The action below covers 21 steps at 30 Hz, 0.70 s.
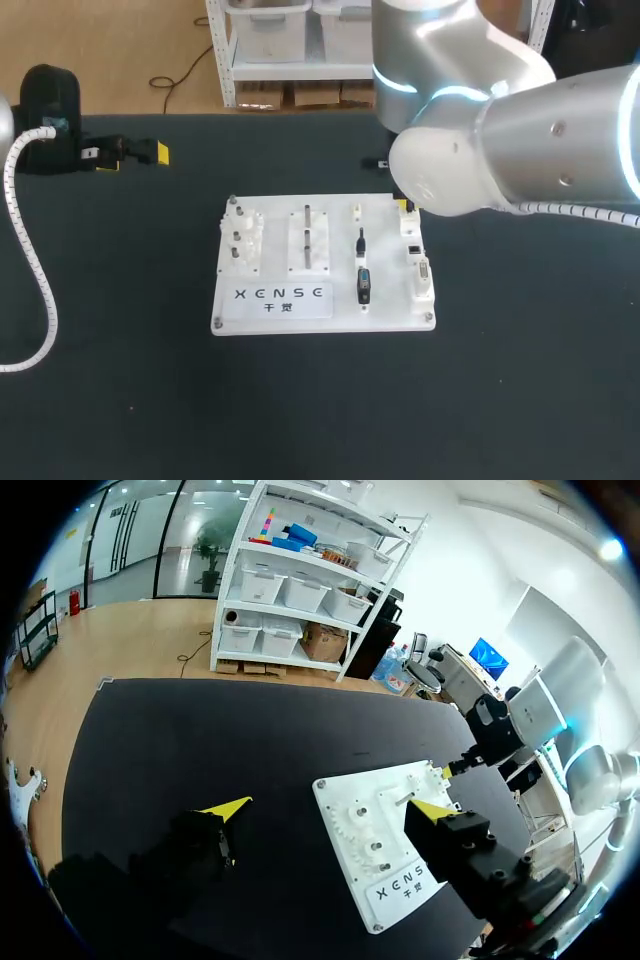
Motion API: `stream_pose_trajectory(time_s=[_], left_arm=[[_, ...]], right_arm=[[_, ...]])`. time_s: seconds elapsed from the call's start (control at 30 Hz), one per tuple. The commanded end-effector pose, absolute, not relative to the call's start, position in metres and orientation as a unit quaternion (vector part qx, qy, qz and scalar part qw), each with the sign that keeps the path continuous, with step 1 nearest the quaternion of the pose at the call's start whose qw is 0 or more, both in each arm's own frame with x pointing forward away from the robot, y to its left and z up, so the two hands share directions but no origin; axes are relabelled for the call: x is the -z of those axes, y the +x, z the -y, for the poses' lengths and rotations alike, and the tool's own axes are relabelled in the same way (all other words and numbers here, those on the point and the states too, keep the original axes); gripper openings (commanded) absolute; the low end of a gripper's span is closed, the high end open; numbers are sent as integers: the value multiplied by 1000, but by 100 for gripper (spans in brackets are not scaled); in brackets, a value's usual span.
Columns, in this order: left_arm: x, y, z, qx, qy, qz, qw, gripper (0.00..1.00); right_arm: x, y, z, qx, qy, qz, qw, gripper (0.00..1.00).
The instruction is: Insert the USB connector, Ethernet cable, and multi-pin plug into their matching sockets one by one.
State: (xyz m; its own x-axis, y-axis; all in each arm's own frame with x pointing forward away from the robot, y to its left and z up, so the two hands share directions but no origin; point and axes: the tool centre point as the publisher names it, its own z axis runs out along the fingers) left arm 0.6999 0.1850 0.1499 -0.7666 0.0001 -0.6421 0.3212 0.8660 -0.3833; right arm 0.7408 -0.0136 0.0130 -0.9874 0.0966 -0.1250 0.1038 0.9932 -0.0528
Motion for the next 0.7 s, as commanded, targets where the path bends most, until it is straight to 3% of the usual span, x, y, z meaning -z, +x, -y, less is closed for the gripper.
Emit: stream_pose_trajectory(time_s=[0.03,0.2,0.23,0.27,0.3,0.7], left_arm=[[-150,700,-185,243,89,-908,330,100],[-150,700,-185,243,89,-908,330,100],[-150,700,-185,243,89,-908,330,100],[-150,700,-185,243,89,-908,330,100],[-150,700,-185,243,89,-908,330,100],[-150,700,-185,243,89,-908,330,100]], right_arm=[[-2,744,21,28,53,-997,51,0],[-1,743,20,29,53,-997,52,0],[-5,744,18,29,53,-997,56,19],[-10,744,17,31,51,-996,63,51],[-15,744,16,31,52,-996,69,100],[-70,713,-17,19,27,-993,111,100]])
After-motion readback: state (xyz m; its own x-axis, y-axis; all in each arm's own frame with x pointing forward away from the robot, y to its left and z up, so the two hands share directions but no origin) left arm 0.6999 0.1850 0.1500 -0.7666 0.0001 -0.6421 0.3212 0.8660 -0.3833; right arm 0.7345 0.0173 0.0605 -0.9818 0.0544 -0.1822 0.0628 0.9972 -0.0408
